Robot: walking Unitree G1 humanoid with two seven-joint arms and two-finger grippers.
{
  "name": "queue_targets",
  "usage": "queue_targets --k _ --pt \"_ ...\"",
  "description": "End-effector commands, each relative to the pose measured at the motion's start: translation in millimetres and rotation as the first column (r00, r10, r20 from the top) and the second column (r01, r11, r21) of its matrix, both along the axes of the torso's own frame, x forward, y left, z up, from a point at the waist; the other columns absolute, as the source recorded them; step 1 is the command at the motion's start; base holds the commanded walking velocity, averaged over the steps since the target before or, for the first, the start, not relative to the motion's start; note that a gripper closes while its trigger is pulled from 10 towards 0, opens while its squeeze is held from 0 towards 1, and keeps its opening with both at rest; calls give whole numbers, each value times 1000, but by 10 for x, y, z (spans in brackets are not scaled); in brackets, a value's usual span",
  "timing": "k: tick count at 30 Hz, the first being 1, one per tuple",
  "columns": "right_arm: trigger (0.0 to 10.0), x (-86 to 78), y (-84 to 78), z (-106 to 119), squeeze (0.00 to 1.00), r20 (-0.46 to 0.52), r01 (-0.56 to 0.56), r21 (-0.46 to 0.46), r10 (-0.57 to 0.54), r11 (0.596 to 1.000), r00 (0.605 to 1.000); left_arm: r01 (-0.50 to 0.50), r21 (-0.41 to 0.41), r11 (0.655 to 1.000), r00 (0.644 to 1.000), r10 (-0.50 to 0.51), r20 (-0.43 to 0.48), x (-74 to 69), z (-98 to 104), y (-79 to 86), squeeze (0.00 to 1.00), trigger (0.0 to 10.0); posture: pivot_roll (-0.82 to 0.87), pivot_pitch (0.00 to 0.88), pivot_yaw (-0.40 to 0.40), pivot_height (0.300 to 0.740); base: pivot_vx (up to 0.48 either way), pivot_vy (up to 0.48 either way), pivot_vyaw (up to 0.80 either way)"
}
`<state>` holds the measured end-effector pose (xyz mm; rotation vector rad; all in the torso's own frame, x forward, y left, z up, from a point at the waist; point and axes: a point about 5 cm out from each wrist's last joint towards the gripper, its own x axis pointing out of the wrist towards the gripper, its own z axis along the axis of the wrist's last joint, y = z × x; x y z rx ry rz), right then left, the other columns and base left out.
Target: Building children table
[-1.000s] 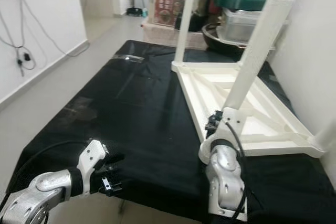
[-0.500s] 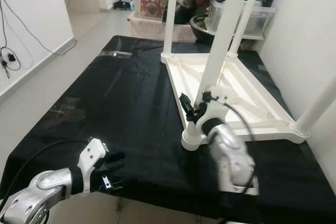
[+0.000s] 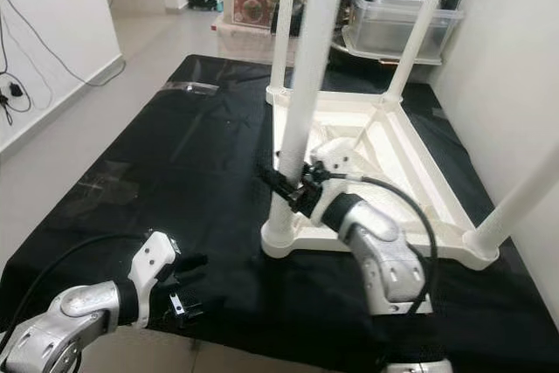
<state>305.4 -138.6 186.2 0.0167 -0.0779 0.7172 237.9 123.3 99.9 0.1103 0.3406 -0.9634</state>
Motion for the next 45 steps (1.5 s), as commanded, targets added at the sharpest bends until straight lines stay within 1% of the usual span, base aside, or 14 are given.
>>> queue_targets --k 1,2,5,9,12,14,15,18,19,21,22,30,39,45 --pt "0 17 44 -275 0 -120 100 -71 -108 992 987 -5 14 1000 1000 5 2 -15 -24 14 0 10000 104 0 -89 740 0 0 0" --pt "0 156 -206 -476 0 -216 448 -149 -471 882 855 0 13 1000 1000 0 -3 -22 -36 -1 0 10000 95 0 -82 740 0 0 0" --pt "0 184 -335 -563 0 -254 561 -184 -590 807 766 2 13 1000 1000 -2 -3 -21 -36 -10 0 10000 95 0 -82 740 0 0 0" --pt "0 -15 -712 -688 0 -277 883 -207 -890 422 361 15 9 1000 1000 -15 1 1 -25 -40 0 10000 89 0 -70 740 0 0 0" --pt "2706 -100 -649 -656 0 -289 902 -160 -892 402 347 17 10 1000 1000 -17 1 5 -24 -38 0 10000 85 0 -68 740 0 0 0" --pt "2706 -100 -649 -656 0 -289 902 -160 -892 402 347 17 10 1000 1000 -17 1 5 -24 -38 0 10000 85 0 -68 740 0 0 0" --pt "10000 -138 -486 -530 0 -274 871 -61 -848 487 454 20 13 1000 1000 -20 -1 -1 -28 -28 0 10000 84 0 -67 740 0 0 0" --pt "10000 -165 -368 -403 0 -241 832 26 -804 554 543 22 15 1000 1000 -22 -4 -9 -32 -22 0 10000 83 0 -66 740 0 0 0" --pt "10000 -121 -312 -258 1000 -194 765 86 -743 638 641 21 14 1000 1000 -21 -6 -11 -35 -21 0 10000 82 0 -70 740 0 0 0" --pt "10000 -121 -312 -258 1000 -194 765 86 -743 638 641 21 14 1000 1000 -21 -6 -11 -35 -21 0 10000 82 0 -70 740 0 0 0" --pt "10000 -43 -305 -123 0 -141 683 125 -668 720 730 20 12 1000 1000 -20 -6 -10 -36 -21 0 10000 81 0 -71 740 0 0 0" --pt "10000 6 -373 291 0 33 105 156 -112 982 993 11 6 1000 1000 -11 -3 -2 -43 -7 0 10000 90 0 -78 740 0 0 0" --pt "10000 -117 -137 -75 0 -46 -240 -40 238 970 970 17 12 1000 1000 -17 8 45 -28 -23 0 10000 98 0 -82 740 0 0 0" --pt "5412 -213 15 -175 0 -77 -402 -73 397 913 915 12 16 1000 1000 -12 4 -11 -43 -9 0 10000 109 0 -89 740 0 0 0"
